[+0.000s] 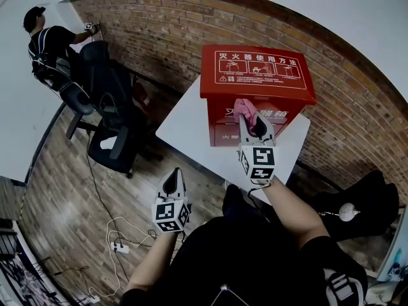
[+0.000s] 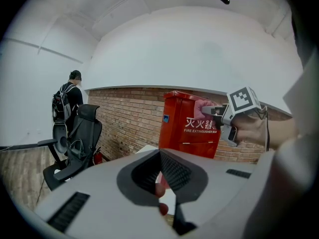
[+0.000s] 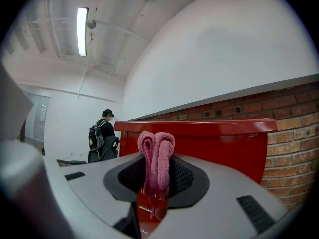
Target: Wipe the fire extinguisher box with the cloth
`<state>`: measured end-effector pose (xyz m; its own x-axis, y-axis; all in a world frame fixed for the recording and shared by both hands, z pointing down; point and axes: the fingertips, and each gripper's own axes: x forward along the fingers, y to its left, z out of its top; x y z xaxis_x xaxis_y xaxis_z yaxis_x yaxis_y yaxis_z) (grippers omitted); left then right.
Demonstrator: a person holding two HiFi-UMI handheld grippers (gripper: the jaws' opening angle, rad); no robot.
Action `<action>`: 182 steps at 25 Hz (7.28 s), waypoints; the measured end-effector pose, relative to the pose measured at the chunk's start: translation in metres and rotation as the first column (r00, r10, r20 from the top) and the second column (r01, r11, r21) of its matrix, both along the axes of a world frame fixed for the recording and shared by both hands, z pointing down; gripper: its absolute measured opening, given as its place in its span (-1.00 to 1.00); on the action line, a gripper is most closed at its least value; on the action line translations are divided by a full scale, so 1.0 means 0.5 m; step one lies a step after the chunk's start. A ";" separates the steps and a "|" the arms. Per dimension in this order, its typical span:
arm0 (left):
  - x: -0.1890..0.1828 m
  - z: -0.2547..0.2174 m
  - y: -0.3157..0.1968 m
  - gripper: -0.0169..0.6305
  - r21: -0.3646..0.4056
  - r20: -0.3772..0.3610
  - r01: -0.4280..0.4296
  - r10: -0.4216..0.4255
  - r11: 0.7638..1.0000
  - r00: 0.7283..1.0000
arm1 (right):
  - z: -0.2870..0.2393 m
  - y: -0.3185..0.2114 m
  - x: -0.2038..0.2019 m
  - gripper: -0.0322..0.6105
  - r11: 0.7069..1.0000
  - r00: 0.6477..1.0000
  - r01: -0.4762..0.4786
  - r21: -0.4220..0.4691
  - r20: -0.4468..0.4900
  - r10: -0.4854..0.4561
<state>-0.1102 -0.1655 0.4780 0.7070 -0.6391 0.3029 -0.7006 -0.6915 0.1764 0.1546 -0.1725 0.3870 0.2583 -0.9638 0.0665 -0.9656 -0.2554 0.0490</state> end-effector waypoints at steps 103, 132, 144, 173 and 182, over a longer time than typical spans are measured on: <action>0.146 0.040 0.008 -0.86 -0.053 0.034 -0.143 0.145 0.988 0.989 | 0.036 0.254 0.360 -0.56 0.925 0.925 -0.381 -0.015 -0.021 0.380; 0.096 0.045 0.019 -0.86 -0.050 0.051 -0.099 0.102 0.994 0.994 | 0.149 0.239 0.335 -0.56 0.933 0.935 -0.355 -0.051 -0.025 0.354; 0.069 0.044 0.020 -0.86 -0.048 0.048 -0.081 0.084 0.996 0.995 | 0.141 0.223 0.297 -0.56 0.946 0.946 -0.323 -0.027 -0.020 0.322; -0.029 0.041 0.013 -0.86 -0.042 0.053 0.000 0.003 0.999 0.999 | 0.127 0.117 0.149 -0.56 0.987 0.986 -0.163 -0.009 -0.042 0.163; -0.059 0.042 0.018 -0.86 -0.041 0.059 0.035 -0.032 0.999 0.998 | 0.127 0.085 0.103 -0.56 0.994 0.993 -0.111 0.001 -0.027 0.111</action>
<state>-0.1399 -0.1565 0.4992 0.6656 -0.6482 0.3698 -0.7333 -0.6602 0.1625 0.2063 -0.1301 0.4506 0.3658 -0.9288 0.0586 -0.9294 -0.3613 0.0749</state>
